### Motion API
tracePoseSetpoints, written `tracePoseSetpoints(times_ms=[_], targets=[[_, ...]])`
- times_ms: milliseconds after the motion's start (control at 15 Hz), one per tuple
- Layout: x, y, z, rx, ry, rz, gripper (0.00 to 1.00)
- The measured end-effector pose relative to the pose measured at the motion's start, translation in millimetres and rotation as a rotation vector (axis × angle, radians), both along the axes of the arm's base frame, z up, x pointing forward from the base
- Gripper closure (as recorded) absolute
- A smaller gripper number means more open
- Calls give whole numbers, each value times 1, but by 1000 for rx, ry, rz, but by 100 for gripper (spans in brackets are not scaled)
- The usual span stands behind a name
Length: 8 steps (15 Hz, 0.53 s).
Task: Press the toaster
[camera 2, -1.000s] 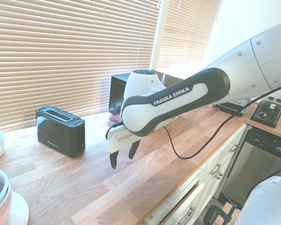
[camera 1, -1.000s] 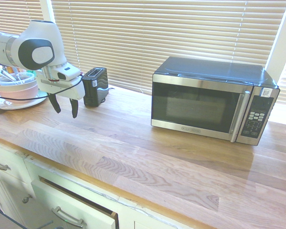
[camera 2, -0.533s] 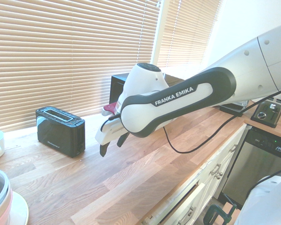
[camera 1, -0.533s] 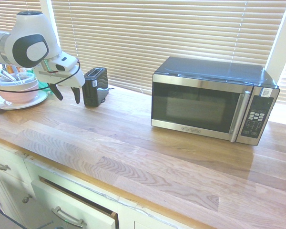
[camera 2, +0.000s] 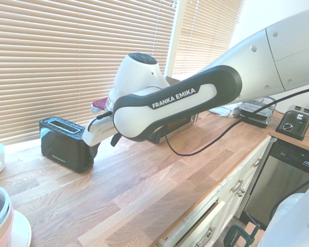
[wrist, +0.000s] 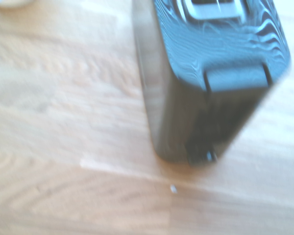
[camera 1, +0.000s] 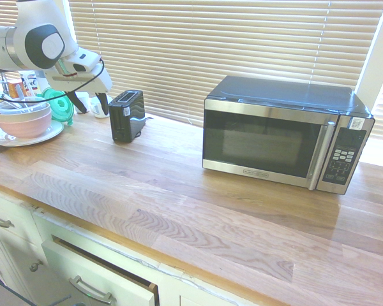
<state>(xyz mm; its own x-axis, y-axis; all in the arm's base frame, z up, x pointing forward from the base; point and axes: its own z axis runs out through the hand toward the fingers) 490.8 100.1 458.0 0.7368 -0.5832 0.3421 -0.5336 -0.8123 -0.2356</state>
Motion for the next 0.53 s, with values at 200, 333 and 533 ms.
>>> tracePoseSetpoints(times_ms=[200,333,533], targets=[[6,14,15,9,-23,-3,100],[12,16,23,9,-33,-8,100],[20,19,29,11,-36,-8,100]])
